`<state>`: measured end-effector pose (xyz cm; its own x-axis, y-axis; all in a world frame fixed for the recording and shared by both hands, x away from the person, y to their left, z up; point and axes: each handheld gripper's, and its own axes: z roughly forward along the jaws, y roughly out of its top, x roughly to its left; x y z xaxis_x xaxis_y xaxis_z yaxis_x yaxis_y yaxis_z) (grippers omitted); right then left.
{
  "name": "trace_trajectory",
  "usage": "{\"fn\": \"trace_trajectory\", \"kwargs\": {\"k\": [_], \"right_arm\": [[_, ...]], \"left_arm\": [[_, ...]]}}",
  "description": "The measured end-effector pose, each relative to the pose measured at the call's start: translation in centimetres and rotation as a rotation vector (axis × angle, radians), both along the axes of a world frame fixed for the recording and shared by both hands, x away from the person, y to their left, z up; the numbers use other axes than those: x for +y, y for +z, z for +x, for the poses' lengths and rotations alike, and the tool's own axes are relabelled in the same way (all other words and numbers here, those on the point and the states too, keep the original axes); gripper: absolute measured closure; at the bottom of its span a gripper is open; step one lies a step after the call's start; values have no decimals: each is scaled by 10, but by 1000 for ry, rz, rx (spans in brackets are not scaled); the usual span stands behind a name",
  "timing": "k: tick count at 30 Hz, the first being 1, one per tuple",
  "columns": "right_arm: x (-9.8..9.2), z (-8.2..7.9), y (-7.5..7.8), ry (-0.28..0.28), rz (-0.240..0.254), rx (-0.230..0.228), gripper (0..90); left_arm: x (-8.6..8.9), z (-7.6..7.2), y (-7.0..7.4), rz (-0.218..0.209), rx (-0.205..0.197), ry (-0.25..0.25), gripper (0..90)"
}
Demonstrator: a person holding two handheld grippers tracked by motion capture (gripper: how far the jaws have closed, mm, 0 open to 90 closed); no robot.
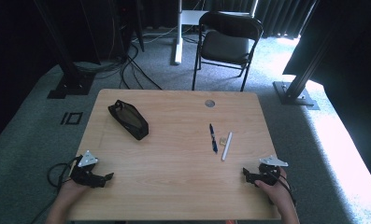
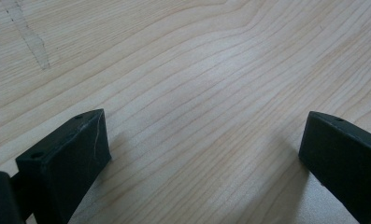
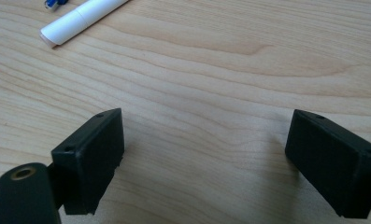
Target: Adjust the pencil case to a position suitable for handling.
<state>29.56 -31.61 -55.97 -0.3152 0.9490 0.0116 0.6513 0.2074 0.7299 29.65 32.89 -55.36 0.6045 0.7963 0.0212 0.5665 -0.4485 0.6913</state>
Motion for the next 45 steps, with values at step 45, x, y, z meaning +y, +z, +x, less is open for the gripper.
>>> {"fn": "trace_trajectory", "kwargs": {"k": [45], "right_arm": [[71,44,47,142,36,-107,117]], "left_arm": [[-1,0,0,-2,0,-6,21]]}}
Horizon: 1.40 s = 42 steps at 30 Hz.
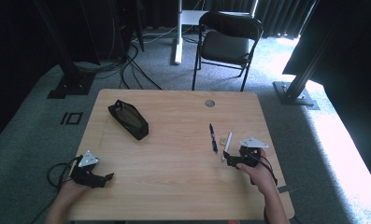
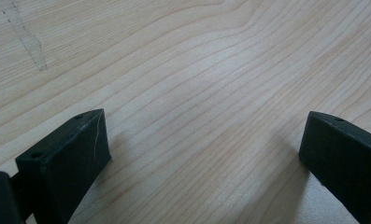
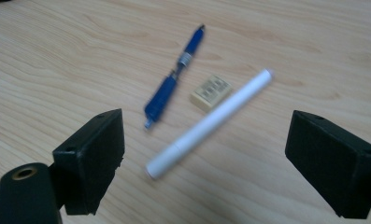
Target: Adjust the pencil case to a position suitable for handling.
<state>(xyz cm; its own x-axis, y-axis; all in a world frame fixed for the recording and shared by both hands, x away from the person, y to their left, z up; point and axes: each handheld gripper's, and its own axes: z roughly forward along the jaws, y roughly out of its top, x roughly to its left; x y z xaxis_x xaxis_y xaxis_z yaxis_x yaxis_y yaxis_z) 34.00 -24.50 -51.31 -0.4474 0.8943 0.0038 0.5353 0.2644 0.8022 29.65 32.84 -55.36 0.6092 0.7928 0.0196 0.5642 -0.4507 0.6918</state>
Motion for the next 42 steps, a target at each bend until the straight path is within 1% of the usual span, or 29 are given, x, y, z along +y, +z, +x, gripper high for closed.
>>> {"fn": "trace_trajectory", "kwargs": {"k": [6,10,13,16,17,20,23,26,27,28,29,32,33,34,38,39,40,42], "right_arm": [[16,6,5,33,8,-9,117],[24,10,7,51,0,-16,117],[32,13,9,65,4,-16,117],[37,16,9,79,4,-19,117],[46,18,9,100,1,-18,117],[50,20,9,108,1,-20,117],[58,22,8,119,14,-16,117],[65,24,8,141,10,-16,117],[67,25,8,145,17,-15,117],[70,26,8,152,15,-17,117],[72,27,9,156,12,-16,137],[81,30,9,171,11,-21,139],[81,30,9,171,11,-21,139],[91,33,11,191,13,-28,139],[104,37,11,213,9,-23,139],[104,37,11,213,9,-23,139],[111,39,12,230,5,-30,138],[119,41,12,240,9,-30,139]], "left_arm": [[0,0,0,0,0,0,20],[0,0,0,0,0,0,21],[0,0,0,0,0,0,20],[0,0,0,0,0,1,21],[0,0,0,0,0,0,20],[0,0,0,0,0,0,20],[0,0,0,0,0,0,20],[0,0,0,0,0,0,20],[0,0,0,0,0,1,20],[0,0,0,0,0,0,20],[0,0,0,0,0,1,20],[0,0,0,0,0,0,21],[0,0,0,0,0,0,21],[0,0,0,0,0,1,21],[0,0,0,0,0,1,21],[0,0,0,0,0,1,21],[0,0,0,0,0,0,20],[0,0,0,0,0,0,21]]}}
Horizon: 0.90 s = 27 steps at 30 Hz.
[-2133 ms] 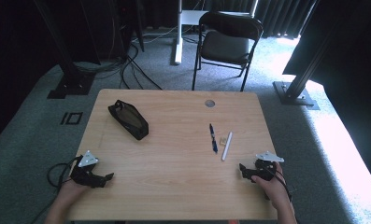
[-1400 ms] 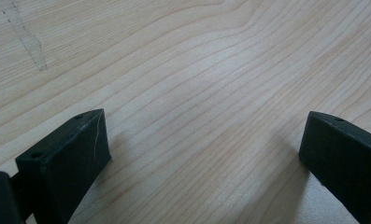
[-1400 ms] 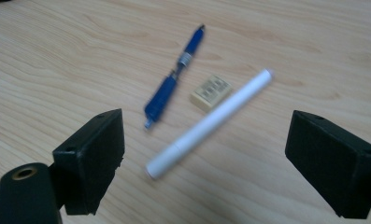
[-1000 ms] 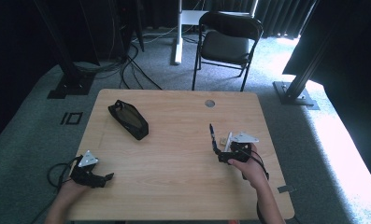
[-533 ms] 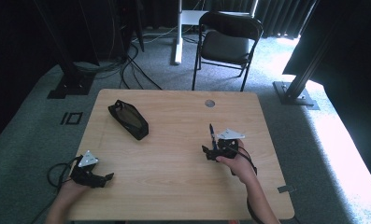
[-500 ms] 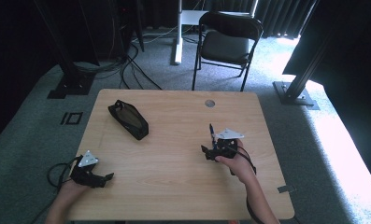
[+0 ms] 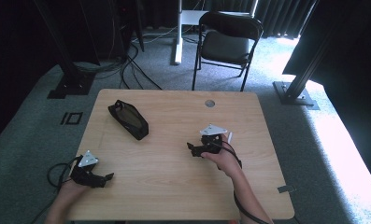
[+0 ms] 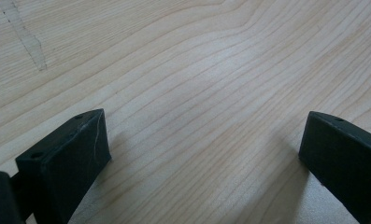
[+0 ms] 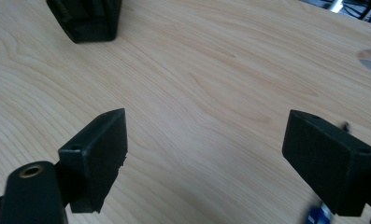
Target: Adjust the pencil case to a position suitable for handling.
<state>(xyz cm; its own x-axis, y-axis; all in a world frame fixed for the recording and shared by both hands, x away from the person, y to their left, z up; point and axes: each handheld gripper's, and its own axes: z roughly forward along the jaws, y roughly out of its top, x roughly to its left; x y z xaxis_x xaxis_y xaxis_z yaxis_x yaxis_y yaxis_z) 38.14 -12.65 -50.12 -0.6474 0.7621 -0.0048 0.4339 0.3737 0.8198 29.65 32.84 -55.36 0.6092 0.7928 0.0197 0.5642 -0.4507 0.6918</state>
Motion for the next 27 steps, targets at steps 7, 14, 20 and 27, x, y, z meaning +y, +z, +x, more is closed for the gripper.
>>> {"fn": "trace_trajectory", "kwargs": {"k": [7,14,20,27], "right_arm": [[26,8,1,35,1,-3,139],[54,14,0,86,15,1,139],[76,19,-3,119,13,-5,139],[93,23,-10,139,4,0,139]], "left_arm": [[0,0,0,0,0,0,21],[0,0,0,-1,0,0,21],[0,0,0,0,0,0,21],[0,0,0,0,0,0,21]]}}
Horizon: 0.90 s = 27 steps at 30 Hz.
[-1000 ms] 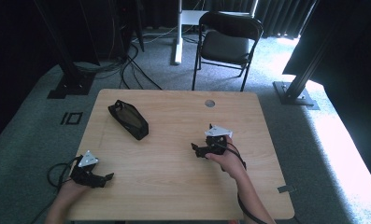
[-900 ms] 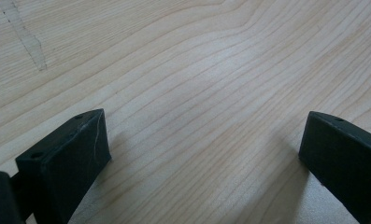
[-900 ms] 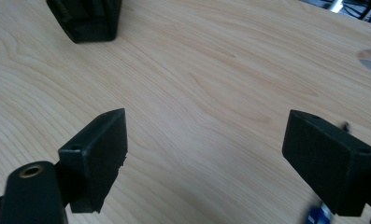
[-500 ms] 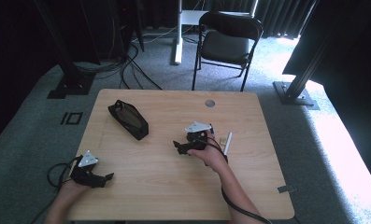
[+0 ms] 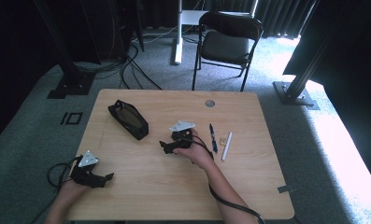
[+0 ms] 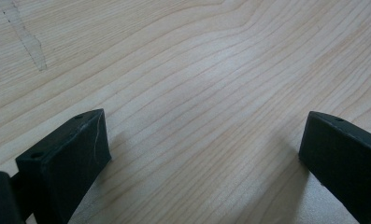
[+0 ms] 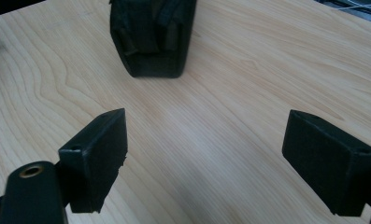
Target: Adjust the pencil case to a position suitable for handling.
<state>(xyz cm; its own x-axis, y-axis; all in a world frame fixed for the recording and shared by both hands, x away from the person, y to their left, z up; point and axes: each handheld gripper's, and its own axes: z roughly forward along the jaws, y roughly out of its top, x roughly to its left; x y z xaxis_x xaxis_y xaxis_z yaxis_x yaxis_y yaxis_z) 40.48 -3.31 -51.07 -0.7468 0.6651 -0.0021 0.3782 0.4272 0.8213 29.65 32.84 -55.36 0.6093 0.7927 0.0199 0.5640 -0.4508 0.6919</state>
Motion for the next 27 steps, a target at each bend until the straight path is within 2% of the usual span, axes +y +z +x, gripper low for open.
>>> {"fn": "trace_trajectory", "kwargs": {"k": [12,18,24,27], "right_arm": [[33,5,-2,37,5,11,140],[48,7,-1,46,27,21,141],[61,10,3,51,39,5,146],[65,11,4,60,42,-7,189]], "left_arm": [[0,0,0,0,0,0,21],[0,0,0,0,0,0,21],[0,0,0,0,0,0,21],[0,0,0,0,0,0,21]]}}
